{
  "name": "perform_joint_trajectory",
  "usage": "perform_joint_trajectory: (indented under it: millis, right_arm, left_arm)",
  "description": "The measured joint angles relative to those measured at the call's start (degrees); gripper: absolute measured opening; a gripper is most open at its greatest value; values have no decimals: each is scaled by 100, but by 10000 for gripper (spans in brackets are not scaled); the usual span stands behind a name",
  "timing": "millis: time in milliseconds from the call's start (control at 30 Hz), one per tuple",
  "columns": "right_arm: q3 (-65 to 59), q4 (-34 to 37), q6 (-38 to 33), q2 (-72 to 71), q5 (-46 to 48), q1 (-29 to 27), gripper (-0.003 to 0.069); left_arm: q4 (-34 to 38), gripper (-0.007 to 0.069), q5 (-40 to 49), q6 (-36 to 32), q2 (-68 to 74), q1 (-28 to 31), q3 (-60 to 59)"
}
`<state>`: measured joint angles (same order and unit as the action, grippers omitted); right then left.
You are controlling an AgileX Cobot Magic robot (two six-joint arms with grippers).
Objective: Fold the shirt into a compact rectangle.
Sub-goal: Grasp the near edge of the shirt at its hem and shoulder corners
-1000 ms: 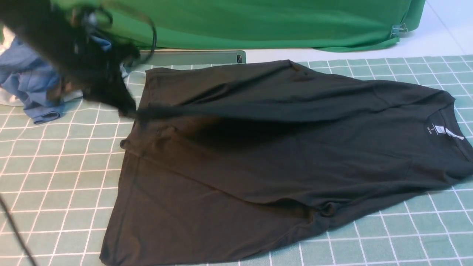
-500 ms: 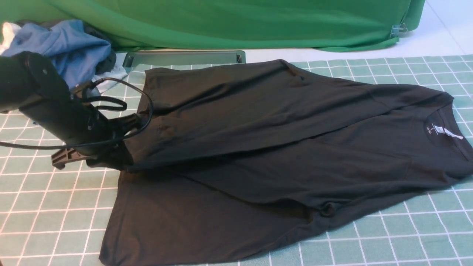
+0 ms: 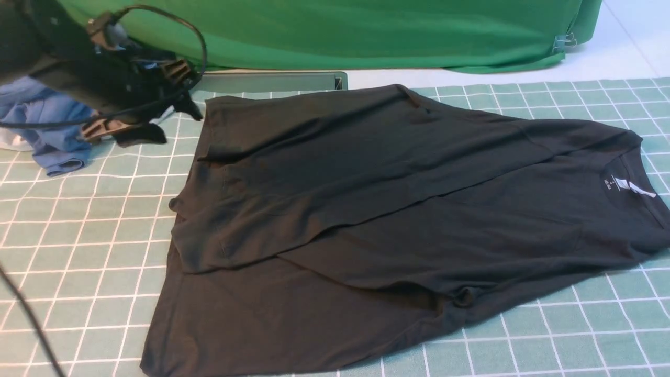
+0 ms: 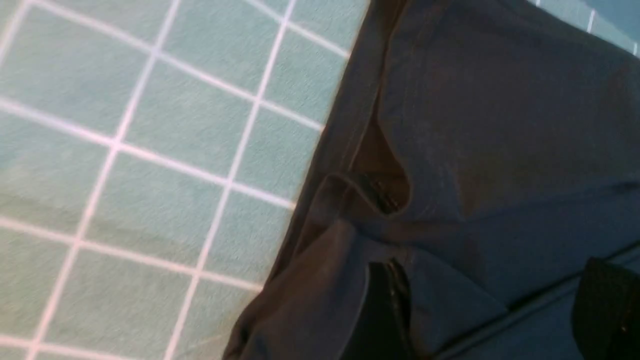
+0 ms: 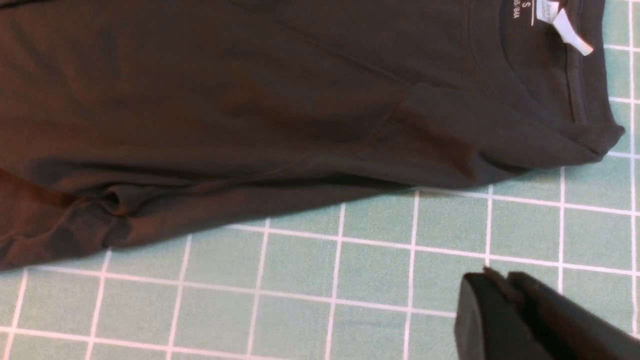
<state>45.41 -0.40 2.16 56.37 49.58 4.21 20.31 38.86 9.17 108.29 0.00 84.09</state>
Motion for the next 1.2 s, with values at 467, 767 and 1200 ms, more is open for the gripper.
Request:
perform_joint_trajectory:
  millis: [467, 767, 1200]
  right_arm:
    - [0, 0, -20, 0, 21, 0, 90]
    - [0, 0, -20, 0, -17, 0, 97]
    - [0, 0, -20, 0, -137, 0, 113]
  left_arm:
    - [-547, 15, 2972, -385, -313, 0, 393]
    - [-275, 16, 2553, 74, -1834, 0, -2447]
    - [-263, 237, 1224, 614, -2330, 0, -4537]
